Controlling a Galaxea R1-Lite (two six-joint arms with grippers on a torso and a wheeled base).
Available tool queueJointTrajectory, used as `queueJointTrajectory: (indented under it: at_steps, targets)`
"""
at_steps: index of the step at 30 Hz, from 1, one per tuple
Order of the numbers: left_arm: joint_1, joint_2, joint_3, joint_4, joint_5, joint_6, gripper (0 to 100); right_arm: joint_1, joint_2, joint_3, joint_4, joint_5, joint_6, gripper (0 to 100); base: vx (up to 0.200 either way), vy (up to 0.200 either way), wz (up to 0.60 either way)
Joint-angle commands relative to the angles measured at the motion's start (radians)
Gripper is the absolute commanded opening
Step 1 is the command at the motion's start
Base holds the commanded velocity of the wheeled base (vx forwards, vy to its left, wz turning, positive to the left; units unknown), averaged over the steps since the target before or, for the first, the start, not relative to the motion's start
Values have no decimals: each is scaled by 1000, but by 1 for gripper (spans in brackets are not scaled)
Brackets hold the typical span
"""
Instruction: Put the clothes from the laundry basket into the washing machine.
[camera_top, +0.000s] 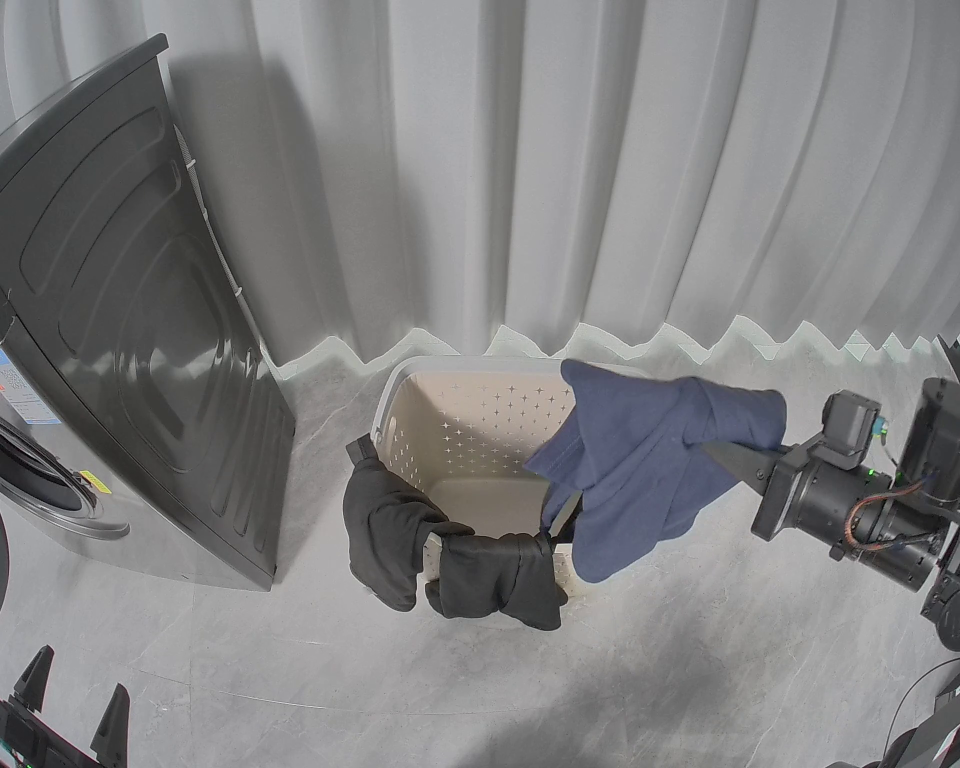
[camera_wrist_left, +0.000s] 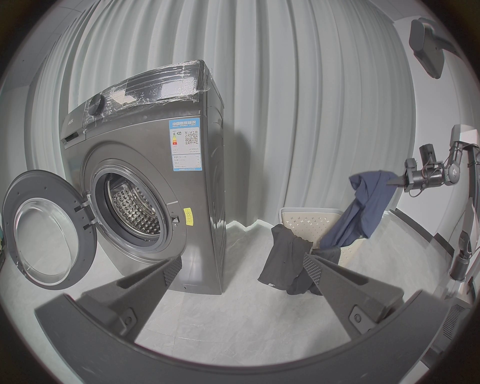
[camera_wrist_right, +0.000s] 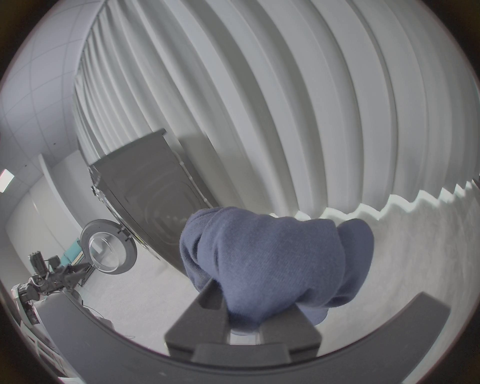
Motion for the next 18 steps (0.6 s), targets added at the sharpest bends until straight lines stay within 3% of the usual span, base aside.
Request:
queueJointTrajectory:
  at_steps: [1, 5, 14, 18]
  targets:
    - [0, -17, 16, 0, 0, -1, 100, 17, -144, -31, 49, -2, -12, 0, 0, 0, 0]
    - [2, -17, 16, 0, 0, -1, 100, 20, -194, -39, 115, 8, -12, 0, 0, 0, 0]
    - [2, -17, 16, 0, 0, -1, 100, 40, -197, -40, 107, 11, -10, 0, -200, 0, 0]
    - [0, -17, 16, 0, 0, -2, 100, 43, -197, -37, 107, 12, -12, 0, 0, 0, 0]
